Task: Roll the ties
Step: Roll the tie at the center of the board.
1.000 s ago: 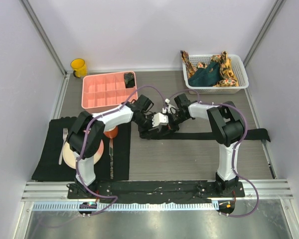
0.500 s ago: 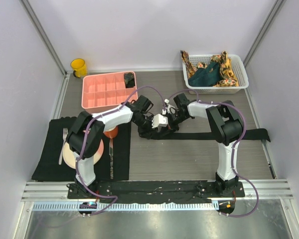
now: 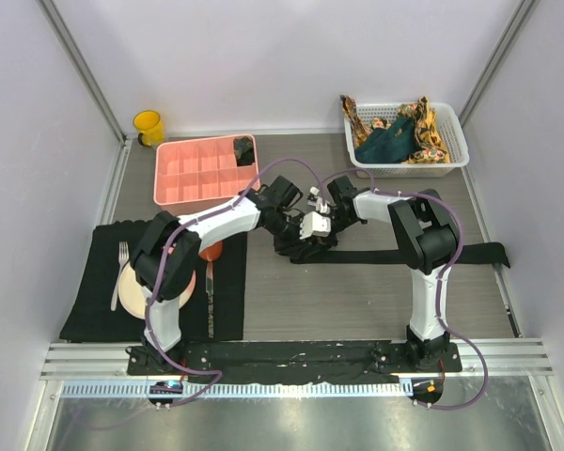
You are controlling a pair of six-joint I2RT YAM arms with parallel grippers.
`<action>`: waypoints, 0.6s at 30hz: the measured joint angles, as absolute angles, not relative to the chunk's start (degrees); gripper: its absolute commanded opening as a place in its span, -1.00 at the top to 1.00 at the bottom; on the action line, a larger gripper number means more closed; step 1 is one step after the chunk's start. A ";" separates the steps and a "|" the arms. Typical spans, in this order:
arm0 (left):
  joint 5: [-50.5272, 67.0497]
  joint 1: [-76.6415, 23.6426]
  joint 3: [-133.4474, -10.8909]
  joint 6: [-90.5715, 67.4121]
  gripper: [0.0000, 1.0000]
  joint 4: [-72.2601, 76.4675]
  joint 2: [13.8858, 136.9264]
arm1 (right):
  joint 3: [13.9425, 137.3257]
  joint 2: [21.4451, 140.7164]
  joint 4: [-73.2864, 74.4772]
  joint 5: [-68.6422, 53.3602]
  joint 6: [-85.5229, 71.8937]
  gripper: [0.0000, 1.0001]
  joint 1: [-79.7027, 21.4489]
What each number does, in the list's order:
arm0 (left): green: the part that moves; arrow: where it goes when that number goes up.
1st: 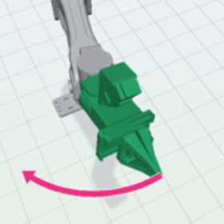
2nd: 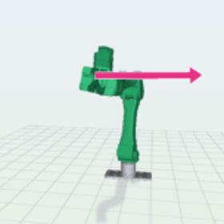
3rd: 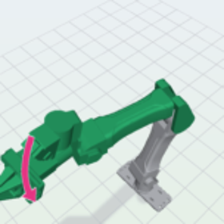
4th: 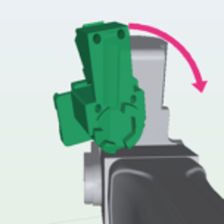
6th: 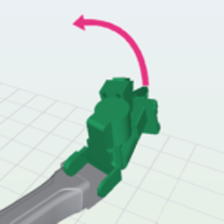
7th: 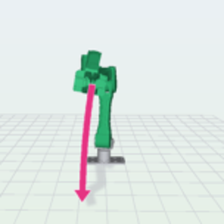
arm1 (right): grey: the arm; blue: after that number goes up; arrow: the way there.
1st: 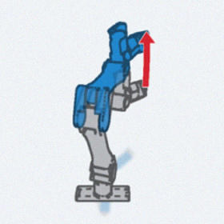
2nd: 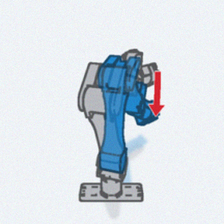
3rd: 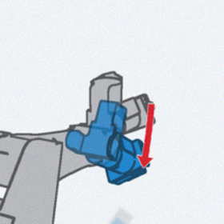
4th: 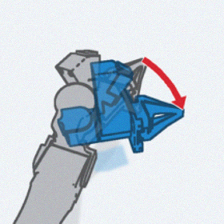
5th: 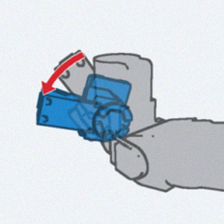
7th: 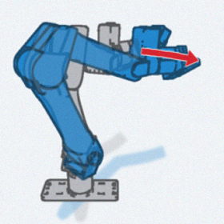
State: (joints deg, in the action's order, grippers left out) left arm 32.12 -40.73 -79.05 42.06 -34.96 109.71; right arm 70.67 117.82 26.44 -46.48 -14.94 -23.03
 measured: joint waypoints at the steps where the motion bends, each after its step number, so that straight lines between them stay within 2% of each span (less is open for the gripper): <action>1: 32.10 -40.97 -79.42 41.91 0.26 -34.94 110.15 | 70.67 117.82 26.46 -46.50 -14.92 0.98 -23.03; 8: 29.91 -42.04 -80.36 40.73 0.31 -34.81 113.80 | 70.67 117.82 26.79 -46.70 -14.83 0.93 -22.87; 12: 28.64 -42.04 -80.49 40.75 0.36 -34.92 114.87 | 70.67 117.82 26.83 -46.87 -14.70 0.80 -22.74; 16: 28.34 -42.04 -81.17 40.95 0.38 -35.59 115.20 | 70.67 117.78 26.85 -47.29 -14.68 0.57 -22.57; 18: 28.32 -42.06 -81.30 40.97 0.38 -35.75 115.26 | 70.67 117.58 27.05 -47.53 -14.61 0.54 -22.28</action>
